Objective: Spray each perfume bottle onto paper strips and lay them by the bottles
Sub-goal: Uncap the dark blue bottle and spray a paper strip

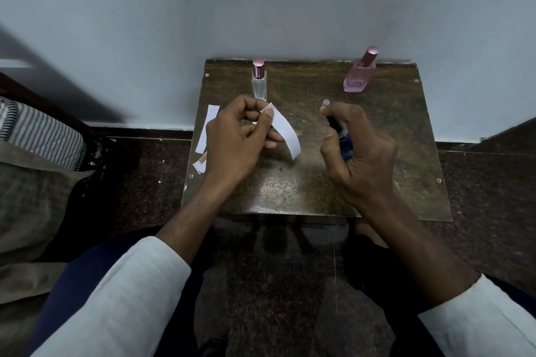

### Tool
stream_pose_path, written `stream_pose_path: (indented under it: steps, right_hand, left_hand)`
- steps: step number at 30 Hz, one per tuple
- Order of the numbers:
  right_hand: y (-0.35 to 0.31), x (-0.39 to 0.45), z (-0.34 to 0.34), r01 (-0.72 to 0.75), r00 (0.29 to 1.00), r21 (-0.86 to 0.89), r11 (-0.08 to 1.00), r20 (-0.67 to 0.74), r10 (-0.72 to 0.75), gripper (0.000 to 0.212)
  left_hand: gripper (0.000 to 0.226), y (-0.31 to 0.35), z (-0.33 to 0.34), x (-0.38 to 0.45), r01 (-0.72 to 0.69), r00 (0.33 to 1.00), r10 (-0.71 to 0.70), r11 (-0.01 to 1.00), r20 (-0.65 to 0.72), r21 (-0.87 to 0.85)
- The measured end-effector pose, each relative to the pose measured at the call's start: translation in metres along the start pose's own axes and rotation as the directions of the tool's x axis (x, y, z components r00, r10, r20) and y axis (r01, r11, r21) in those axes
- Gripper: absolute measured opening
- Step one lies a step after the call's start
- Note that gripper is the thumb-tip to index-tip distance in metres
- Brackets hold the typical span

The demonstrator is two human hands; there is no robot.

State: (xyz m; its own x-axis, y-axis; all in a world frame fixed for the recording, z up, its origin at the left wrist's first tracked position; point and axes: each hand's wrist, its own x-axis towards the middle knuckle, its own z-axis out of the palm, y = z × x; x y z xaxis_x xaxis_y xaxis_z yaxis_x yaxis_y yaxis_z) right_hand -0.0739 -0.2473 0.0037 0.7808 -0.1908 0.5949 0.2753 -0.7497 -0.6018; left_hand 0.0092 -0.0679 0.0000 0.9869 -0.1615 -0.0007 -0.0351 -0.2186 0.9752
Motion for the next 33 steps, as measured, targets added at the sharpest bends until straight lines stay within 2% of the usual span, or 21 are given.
stream_pose_path:
  steps: [16, 33]
  right_hand:
    - [0.0041, -0.0063, -0.0059, 0.027, 0.999, 0.019, 0.999, 0.025, -0.027, 0.029]
    - [0.008, -0.0059, -0.0043, 0.018, 0.998, 0.038, 0.999, -0.061, -0.016, 0.027]
  left_hand:
    - [0.02, 0.0024, -0.0027, 0.0078, 0.158, 0.978, -0.178, 0.973, -0.108, -0.171]
    - [0.022, 0.0016, -0.0017, 0.0041, 0.141, 0.989, -0.144, 0.985, -0.027, -0.102]
